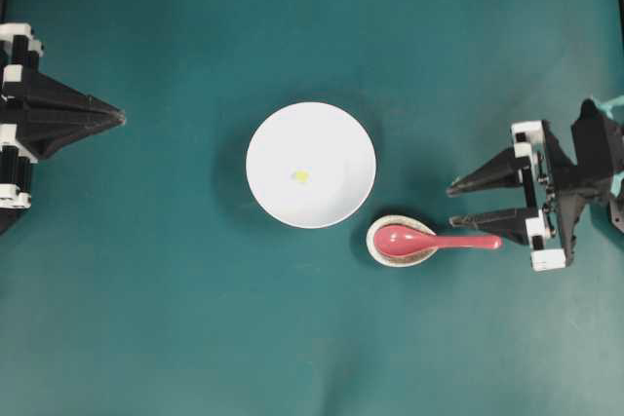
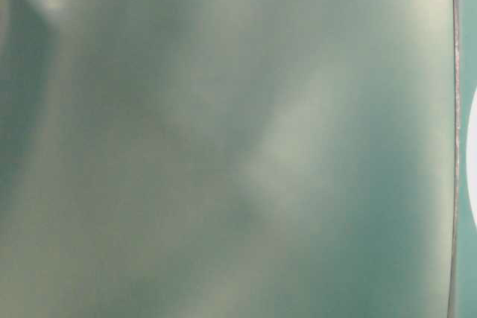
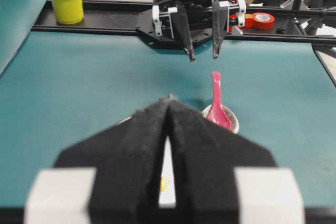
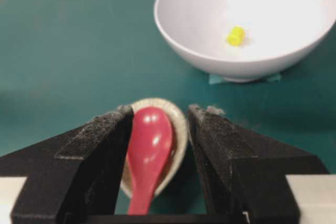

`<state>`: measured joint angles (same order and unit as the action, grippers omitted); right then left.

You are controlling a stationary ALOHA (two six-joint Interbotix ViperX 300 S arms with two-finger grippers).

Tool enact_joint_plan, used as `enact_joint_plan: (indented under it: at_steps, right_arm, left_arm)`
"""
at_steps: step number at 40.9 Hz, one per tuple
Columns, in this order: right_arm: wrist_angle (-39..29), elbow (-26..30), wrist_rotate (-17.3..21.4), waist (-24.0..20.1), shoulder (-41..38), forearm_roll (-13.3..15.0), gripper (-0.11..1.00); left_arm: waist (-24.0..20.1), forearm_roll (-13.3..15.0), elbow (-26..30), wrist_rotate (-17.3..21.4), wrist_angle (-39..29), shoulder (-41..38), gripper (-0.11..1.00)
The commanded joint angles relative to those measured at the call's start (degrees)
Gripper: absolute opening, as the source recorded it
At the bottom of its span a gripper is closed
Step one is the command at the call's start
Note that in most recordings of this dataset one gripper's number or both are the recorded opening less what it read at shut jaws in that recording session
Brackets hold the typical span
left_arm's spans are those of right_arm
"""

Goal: Scoop the yellow hexagonal prism block from the bowl with a spoon using the right arm.
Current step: 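Move the right gripper left toward the pink spoon handle, then close the right gripper on the pink spoon handle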

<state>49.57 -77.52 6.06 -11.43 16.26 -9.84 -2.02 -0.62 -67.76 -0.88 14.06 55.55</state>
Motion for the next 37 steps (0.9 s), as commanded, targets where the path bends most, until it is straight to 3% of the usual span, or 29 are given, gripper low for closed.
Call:
enact_joint_plan:
  at_steps: [1,21,37]
  right_arm:
    - [3.34,0.26,-0.09,-1.93,-2.72,-1.14,0.53]
    - [15.21,0.44,-0.09,-10.37,-16.96,-8.35,0.50]
    - [15.64,0.70,-0.09,-12.04,-20.92,-10.46,0.50]
  left_arm:
    - [-0.18,-0.18,1.49,-0.09,0.53,-0.53,-0.01]
    - [-0.18,-0.26,1.41,-0.09,1.23,-0.53,-0.01]
    - [-0.18,-0.26,1.41,0.26,1.41,-0.53,-0.01]
